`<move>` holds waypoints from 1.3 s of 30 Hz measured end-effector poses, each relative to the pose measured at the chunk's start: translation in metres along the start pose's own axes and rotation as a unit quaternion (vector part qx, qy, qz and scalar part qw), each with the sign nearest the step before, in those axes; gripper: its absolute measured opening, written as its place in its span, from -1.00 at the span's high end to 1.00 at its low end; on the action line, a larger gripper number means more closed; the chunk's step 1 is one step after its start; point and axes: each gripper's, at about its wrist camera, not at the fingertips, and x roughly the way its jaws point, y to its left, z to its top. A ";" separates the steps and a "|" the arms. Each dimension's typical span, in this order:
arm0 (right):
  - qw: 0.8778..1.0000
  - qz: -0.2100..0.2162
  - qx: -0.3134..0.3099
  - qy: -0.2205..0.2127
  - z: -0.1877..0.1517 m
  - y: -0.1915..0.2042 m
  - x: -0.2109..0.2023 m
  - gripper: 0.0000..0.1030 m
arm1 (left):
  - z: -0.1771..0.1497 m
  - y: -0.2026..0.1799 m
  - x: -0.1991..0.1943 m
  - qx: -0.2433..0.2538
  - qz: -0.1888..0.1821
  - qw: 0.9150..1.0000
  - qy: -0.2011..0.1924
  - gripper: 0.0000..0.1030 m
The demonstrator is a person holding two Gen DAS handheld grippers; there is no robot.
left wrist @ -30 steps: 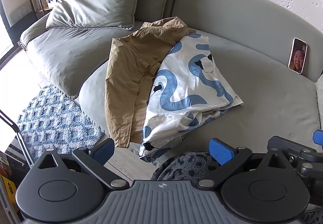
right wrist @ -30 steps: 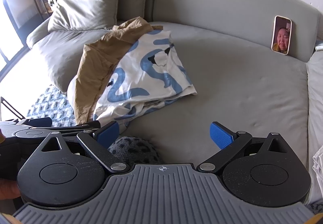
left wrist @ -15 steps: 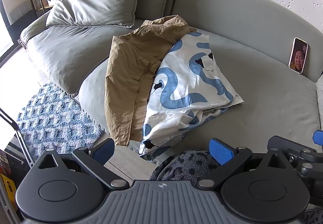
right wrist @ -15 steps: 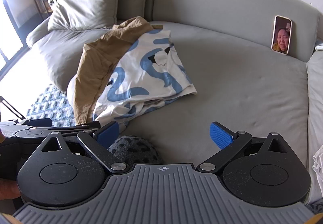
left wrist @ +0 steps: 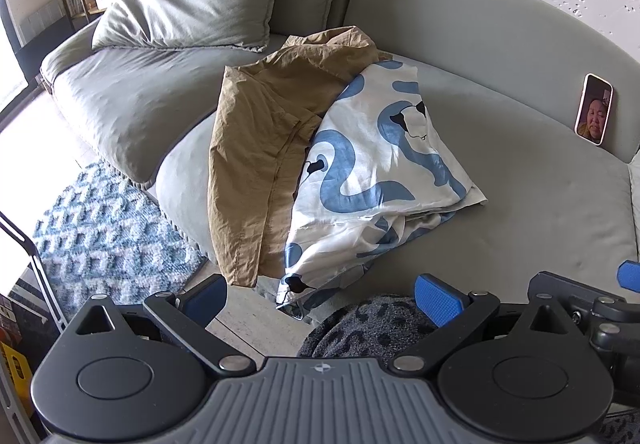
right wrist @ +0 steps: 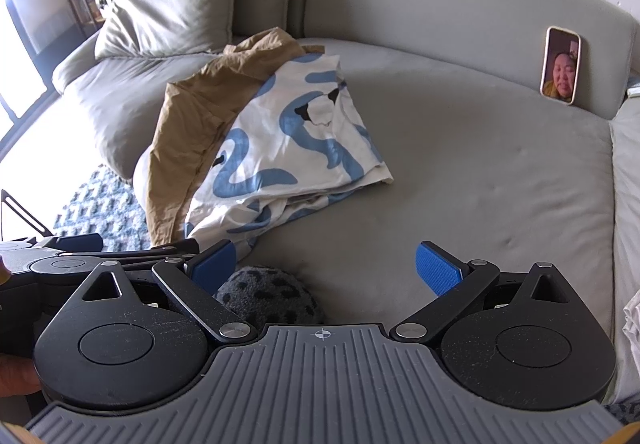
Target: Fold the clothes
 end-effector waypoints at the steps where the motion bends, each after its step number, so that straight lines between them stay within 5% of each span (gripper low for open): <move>1: 1.000 0.003 0.001 0.003 0.000 -0.001 0.002 -0.94 | 0.000 0.002 0.001 -0.004 0.002 1.000 0.000 -0.96; 7: 0.999 -0.005 0.037 -0.002 0.007 -0.017 0.014 -0.94 | 0.006 0.030 0.013 -0.037 0.032 0.999 -0.004 -0.96; 17: 0.995 0.044 0.084 -0.021 0.028 -0.033 0.057 -0.92 | 0.014 0.080 0.030 -0.092 0.054 0.994 -0.027 -0.93; 22: 0.977 0.146 0.138 0.067 0.038 -0.037 0.113 -0.49 | 0.013 0.092 0.041 -0.125 0.035 0.991 -0.030 -0.84; 25: 0.962 0.186 0.161 0.114 0.037 -0.021 0.148 -0.47 | 0.012 0.097 0.045 -0.144 0.036 0.989 -0.028 -0.84; 28: 0.958 0.172 0.174 0.149 0.036 0.002 0.180 -0.72 | 0.011 0.100 0.047 -0.149 0.035 0.988 -0.024 -0.84; 30: 0.958 0.164 0.174 0.159 0.035 0.016 0.200 -0.57 | 0.011 0.100 0.046 -0.148 0.034 0.988 -0.023 -0.84; 32: 0.968 0.149 0.154 0.129 0.037 0.024 0.206 0.63 | 0.009 0.100 0.043 -0.146 0.030 0.989 -0.025 -0.84; 33: 0.973 0.141 0.143 0.110 0.038 0.027 0.207 0.90 | 0.009 0.099 0.041 -0.144 0.027 0.989 -0.026 -0.84; 36: 0.982 0.126 0.137 -0.018 0.062 0.012 0.160 0.92 | 0.008 0.095 0.036 -0.133 0.019 0.990 -0.036 -0.84; 39: 0.967 0.089 0.140 -0.193 0.098 -0.020 0.065 0.92 | 0.010 0.085 0.031 -0.125 -0.001 0.991 -0.043 -0.84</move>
